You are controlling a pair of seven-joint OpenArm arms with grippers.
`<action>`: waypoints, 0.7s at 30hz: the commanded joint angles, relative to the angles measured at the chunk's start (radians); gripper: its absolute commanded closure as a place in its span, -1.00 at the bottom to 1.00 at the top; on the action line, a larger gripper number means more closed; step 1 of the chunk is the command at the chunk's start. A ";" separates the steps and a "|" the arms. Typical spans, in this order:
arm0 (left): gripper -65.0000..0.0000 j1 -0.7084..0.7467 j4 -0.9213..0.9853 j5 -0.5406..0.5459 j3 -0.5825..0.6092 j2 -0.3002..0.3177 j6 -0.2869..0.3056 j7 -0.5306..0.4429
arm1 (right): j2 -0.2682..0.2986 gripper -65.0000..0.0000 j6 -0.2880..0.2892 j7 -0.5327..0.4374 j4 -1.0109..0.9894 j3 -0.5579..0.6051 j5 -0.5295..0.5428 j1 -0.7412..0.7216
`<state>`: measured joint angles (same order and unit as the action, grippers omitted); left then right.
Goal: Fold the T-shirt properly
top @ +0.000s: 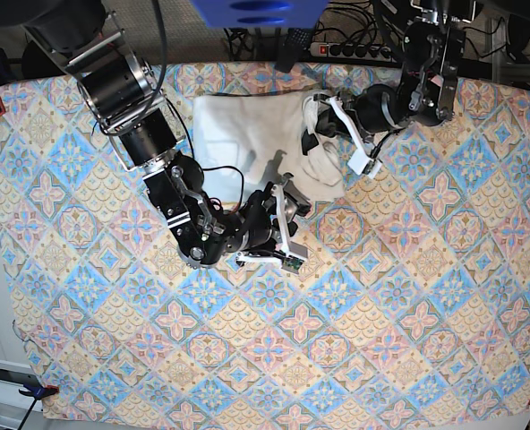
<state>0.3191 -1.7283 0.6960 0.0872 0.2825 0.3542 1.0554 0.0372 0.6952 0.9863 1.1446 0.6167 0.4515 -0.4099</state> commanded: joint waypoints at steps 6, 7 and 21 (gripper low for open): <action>1.00 0.013 -0.172 0.014 -0.016 0.034 -0.002 -0.014 | 0.014 0.18 0.003 -0.022 0.018 -0.005 0.016 -0.028; 1.00 0.016 -0.174 0.014 -0.036 0.034 -0.002 -0.014 | 0.014 0.18 0.003 -0.022 0.018 -0.005 0.016 -0.028; 0.87 0.010 -0.088 0.023 -0.132 0.028 0.006 -0.010 | 0.030 0.18 0.003 -0.022 0.018 -0.017 0.016 -0.030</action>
<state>0.3355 -1.7943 0.6975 -0.0502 0.3084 0.3496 1.0657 0.0692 0.6952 0.9825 1.1446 0.6029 0.4488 -0.4103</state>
